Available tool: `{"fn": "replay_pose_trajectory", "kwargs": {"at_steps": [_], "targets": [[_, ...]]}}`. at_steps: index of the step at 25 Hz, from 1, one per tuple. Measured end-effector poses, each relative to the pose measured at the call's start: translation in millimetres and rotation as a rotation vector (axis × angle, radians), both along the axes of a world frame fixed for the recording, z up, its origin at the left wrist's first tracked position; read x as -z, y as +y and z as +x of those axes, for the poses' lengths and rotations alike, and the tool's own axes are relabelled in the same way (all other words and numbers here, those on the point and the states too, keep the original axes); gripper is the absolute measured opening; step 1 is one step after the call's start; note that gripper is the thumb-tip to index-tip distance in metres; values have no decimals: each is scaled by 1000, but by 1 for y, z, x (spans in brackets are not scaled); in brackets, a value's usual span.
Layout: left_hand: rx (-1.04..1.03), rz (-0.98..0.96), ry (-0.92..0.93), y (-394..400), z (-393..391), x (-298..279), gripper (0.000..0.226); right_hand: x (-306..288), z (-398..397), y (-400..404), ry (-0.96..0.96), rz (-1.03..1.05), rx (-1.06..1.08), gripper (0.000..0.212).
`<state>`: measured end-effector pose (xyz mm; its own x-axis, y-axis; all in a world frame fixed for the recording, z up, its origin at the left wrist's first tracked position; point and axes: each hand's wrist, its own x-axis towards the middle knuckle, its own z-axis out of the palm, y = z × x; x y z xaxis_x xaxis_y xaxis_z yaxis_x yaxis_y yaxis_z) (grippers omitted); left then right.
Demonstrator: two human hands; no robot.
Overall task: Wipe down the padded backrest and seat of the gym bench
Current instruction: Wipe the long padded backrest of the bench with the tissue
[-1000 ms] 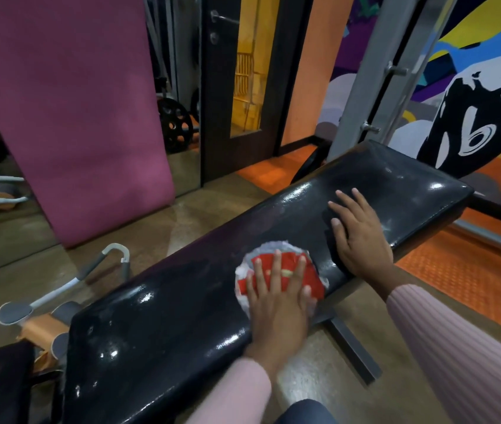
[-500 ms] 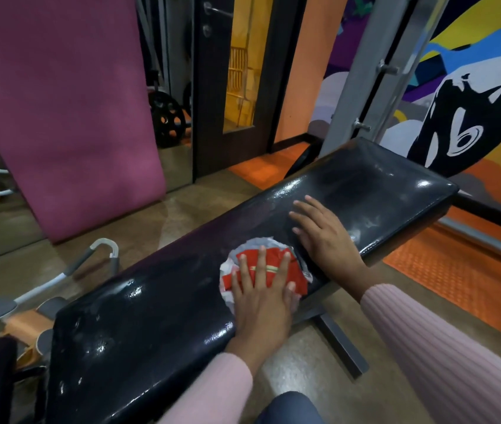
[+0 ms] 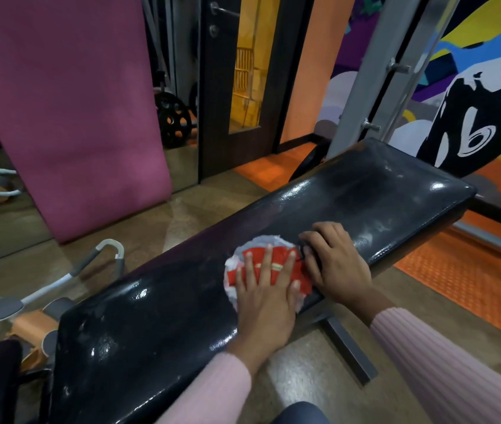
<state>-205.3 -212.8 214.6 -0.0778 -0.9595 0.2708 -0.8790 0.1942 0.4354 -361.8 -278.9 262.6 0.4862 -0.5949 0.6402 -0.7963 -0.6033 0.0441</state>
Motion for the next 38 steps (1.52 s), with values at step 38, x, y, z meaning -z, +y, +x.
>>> {"fn": "replay_pose_trajectory", "kwargs": {"at_steps": [38], "targets": [[-107,191,-11,12,57,12,60,11,-6,8,-73,-143,26,38]]}}
